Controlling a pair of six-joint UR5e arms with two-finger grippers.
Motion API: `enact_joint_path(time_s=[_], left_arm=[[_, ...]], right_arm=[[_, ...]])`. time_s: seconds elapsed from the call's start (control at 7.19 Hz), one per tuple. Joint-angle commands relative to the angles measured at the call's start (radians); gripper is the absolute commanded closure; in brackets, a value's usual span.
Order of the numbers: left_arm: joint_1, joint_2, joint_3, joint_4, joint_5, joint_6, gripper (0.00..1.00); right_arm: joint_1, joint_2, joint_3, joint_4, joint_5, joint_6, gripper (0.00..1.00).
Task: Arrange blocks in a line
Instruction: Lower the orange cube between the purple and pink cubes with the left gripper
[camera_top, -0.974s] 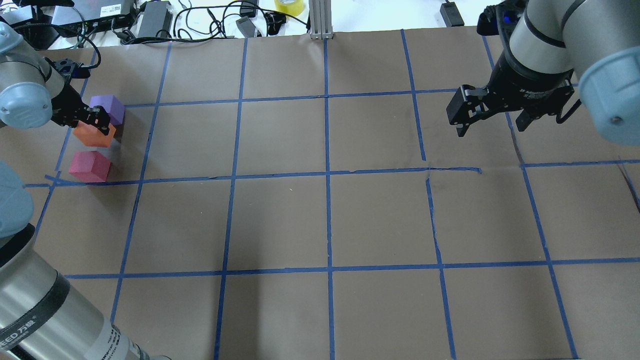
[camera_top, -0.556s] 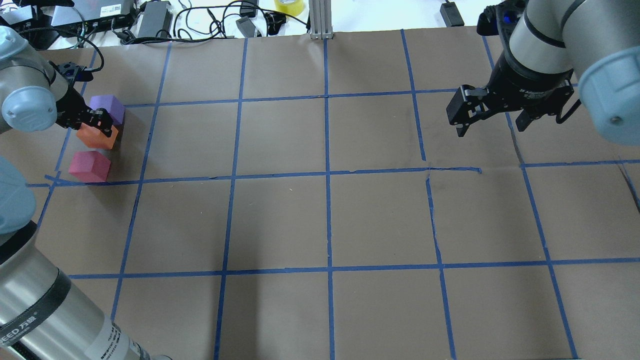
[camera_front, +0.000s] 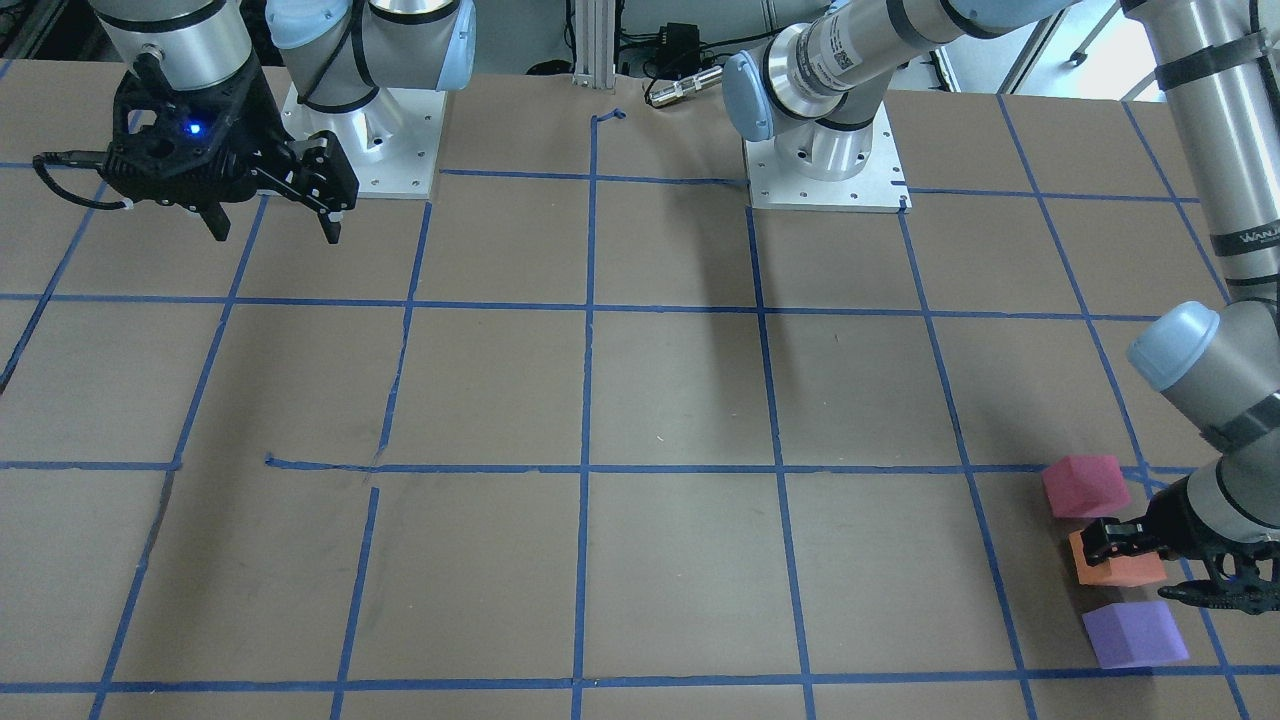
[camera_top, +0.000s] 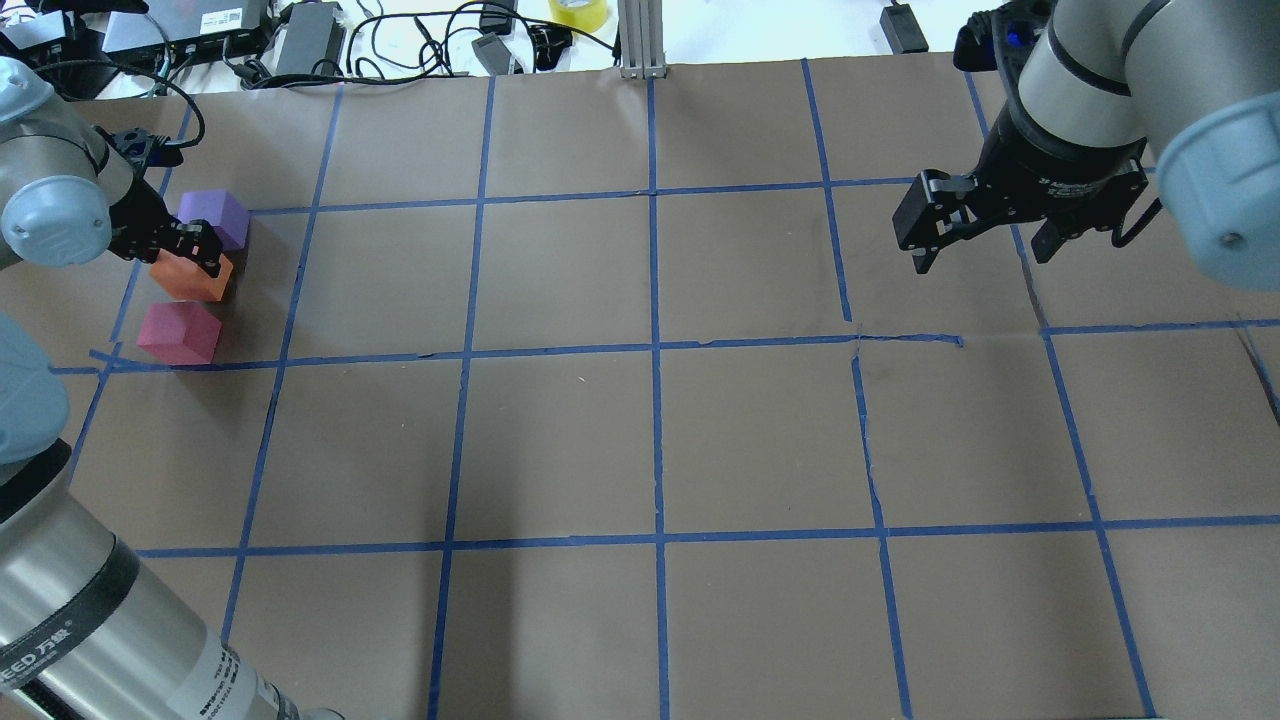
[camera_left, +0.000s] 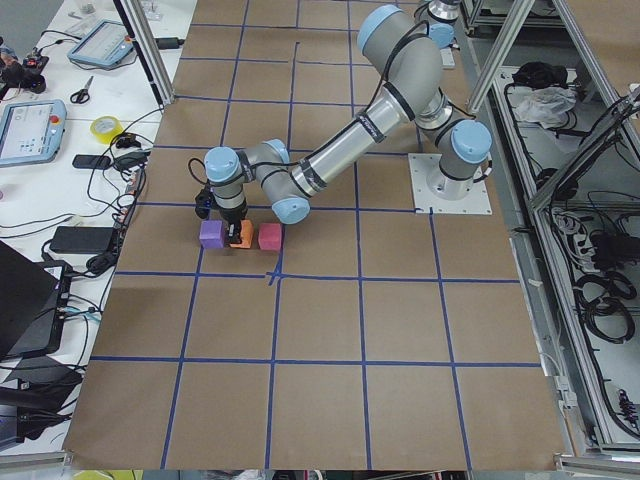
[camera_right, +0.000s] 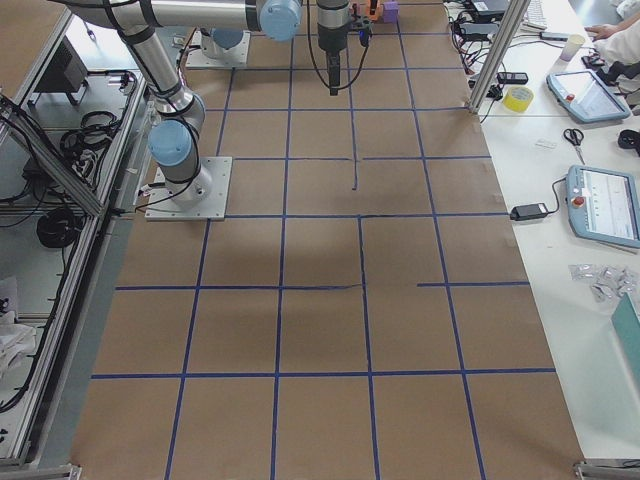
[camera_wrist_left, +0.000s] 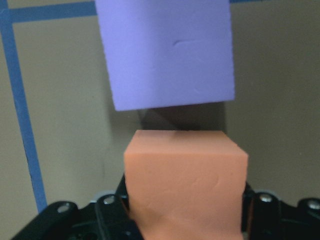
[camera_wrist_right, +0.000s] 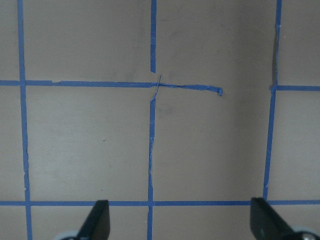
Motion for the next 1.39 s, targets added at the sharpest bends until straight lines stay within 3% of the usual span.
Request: enact_joint_path(time_s=[0.0,0.28,0.42,0.56,1.11,1.25], left_arm=[[0.004,-0.001,-0.001,0.006,-0.011,-0.001,1.0],[0.004,-0.009,-0.01,0.005,-0.022,-0.009,1.0],[0.004,-0.009,-0.015,0.006,-0.017,-0.006,0.93],[0.004,-0.01,-0.015,0.006,-0.012,-0.001,0.01],[0.004,0.022,-0.013,-0.011,-0.005,-0.003,0.0],[0.0,0.054,-0.015,-0.084,-0.006,-0.015,0.0]], right_arm=[[0.0,0.0,0.0,0.0,0.0,0.0,0.0],[0.0,0.0,0.0,0.0,0.0,0.0,0.0],[0.0,0.0,0.0,0.0,0.0,0.0,0.0],[0.0,0.0,0.0,0.0,0.0,0.001,0.0],[0.0,0.0,0.0,0.0,0.0,0.001,0.0],[0.0,0.0,0.0,0.0,0.0,0.001,0.0]])
